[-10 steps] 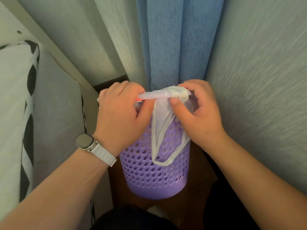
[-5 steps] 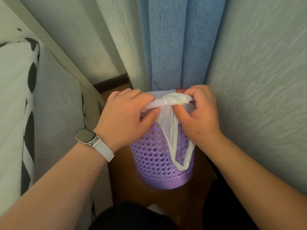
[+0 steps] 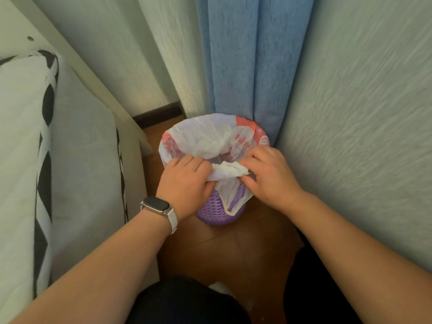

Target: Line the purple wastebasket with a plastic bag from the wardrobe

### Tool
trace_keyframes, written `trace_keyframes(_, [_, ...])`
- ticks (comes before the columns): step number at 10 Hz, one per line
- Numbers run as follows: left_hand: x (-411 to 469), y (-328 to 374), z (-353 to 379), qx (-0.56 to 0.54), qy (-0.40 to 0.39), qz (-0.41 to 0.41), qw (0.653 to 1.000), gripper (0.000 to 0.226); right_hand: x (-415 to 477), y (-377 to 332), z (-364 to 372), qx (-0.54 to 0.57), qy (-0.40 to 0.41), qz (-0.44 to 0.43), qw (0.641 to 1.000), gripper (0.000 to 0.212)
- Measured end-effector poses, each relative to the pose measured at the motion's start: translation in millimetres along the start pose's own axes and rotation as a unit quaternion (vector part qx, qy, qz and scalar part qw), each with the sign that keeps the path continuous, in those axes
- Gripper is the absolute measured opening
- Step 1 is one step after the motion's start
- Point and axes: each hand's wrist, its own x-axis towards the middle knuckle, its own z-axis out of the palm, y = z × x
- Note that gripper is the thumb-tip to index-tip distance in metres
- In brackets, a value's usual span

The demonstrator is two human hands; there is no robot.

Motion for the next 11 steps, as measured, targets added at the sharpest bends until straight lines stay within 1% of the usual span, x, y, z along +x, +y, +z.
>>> trace_keyframes(1, [-7.0, -2.9, 14.2, 0.009, -0.032, -0.012, 0.999, 0.021, -6.4, -2.3, 14.9, -0.037, -0.004, -0.006, 0.999, 0.021])
trace_keyframes(2, [-12.4, -5.7, 26.9, 0.031, -0.050, 0.001, 0.998, 0.022, -15.1, -2.3, 28.6, -0.058, -0.039, -0.010, 0.997, 0.015])
trace_keyframes(3, [-17.3, -12.0, 38.2, 0.040, -0.070, 0.023, 0.996, 0.024, -20.9, -2.2, 37.7, -0.068, -0.086, -0.010, 0.994, 0.018])
trace_keyframes(4, [-21.2, -17.4, 43.2, 0.043, -0.105, 0.036, 0.993, 0.024, -24.3, -4.9, 45.3, -0.076, -0.110, -0.028, 0.991, 0.020])
trace_keyframes(5, [-25.8, -23.4, 49.9, 0.052, -0.155, 0.041, 0.986, 0.032, -26.4, -9.8, 55.1, -0.085, -0.134, -0.046, 0.986, 0.023])
trace_keyframes(6, [-28.1, -29.8, 55.3, 0.055, -0.194, 0.035, 0.979, 0.033, -27.0, -14.3, 63.5, -0.074, -0.155, -0.059, 0.983, 0.024])
trace_keyframes(7, [-30.1, -33.2, 56.6, 0.041, -0.211, 0.000, 0.977, 0.032, -26.7, -14.5, 64.6, -0.057, -0.167, -0.051, 0.983, 0.023])
trace_keyframes(8, [-35.0, -31.6, 49.1, 0.001, -0.189, -0.036, 0.981, 0.035, -28.8, -18.5, 56.3, -0.043, -0.201, -0.028, 0.978, 0.027])
trace_keyframes(9, [-42.6, -21.6, 31.3, -0.050, -0.186, -0.064, 0.979, 0.040, -30.3, -30.3, 36.2, -0.033, -0.222, 0.002, 0.975, 0.035])
trace_keyframes(10, [-53.0, -2.1, 2.1, -0.073, -0.162, -0.076, 0.981, 0.041, -21.8, -47.7, 7.8, -0.035, -0.244, 0.015, 0.969, 0.042])
trace_keyframes(11, [-55.0, 9.9, -34.8, -0.067, -0.133, -0.114, 0.982, 0.042, -4.2, -65.4, -22.9, -0.039, -0.256, 0.053, 0.965, 0.043])
